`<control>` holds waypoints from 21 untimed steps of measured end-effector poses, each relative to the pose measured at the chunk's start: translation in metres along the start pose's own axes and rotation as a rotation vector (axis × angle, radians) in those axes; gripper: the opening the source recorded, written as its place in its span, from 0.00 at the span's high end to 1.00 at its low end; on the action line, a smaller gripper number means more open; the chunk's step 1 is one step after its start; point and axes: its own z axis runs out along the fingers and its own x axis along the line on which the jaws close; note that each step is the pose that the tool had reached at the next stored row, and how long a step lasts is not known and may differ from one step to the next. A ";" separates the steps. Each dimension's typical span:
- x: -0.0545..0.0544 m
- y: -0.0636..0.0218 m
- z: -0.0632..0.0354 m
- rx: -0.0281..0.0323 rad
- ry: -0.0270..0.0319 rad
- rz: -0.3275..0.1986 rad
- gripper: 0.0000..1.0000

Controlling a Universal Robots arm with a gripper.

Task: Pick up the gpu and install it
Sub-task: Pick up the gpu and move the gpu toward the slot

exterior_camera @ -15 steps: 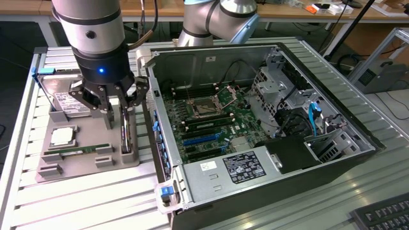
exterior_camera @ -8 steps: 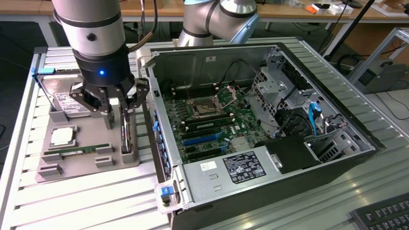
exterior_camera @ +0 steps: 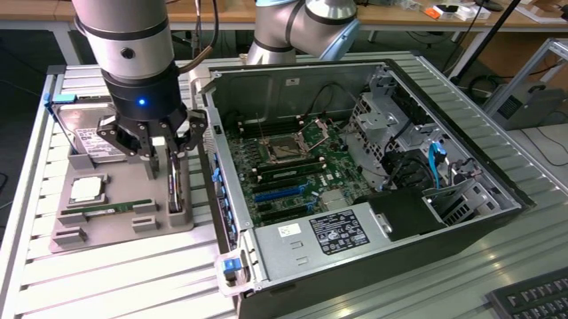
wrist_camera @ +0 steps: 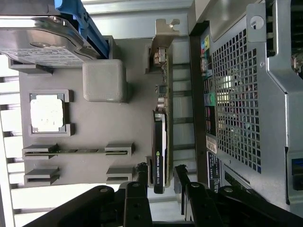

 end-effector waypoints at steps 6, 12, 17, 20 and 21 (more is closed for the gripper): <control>0.000 0.0000 0.0018 0.0026 -0.0002 0.000 0.64; 0.000 0.0000 0.0034 0.0043 -0.0003 0.000 0.64; 0.000 0.0000 0.0049 0.0060 -0.0004 0.000 0.64; 0.000 0.0000 0.0057 0.0070 -0.0005 0.000 0.64; 0.000 0.0000 0.0060 0.0073 -0.0005 0.000 0.64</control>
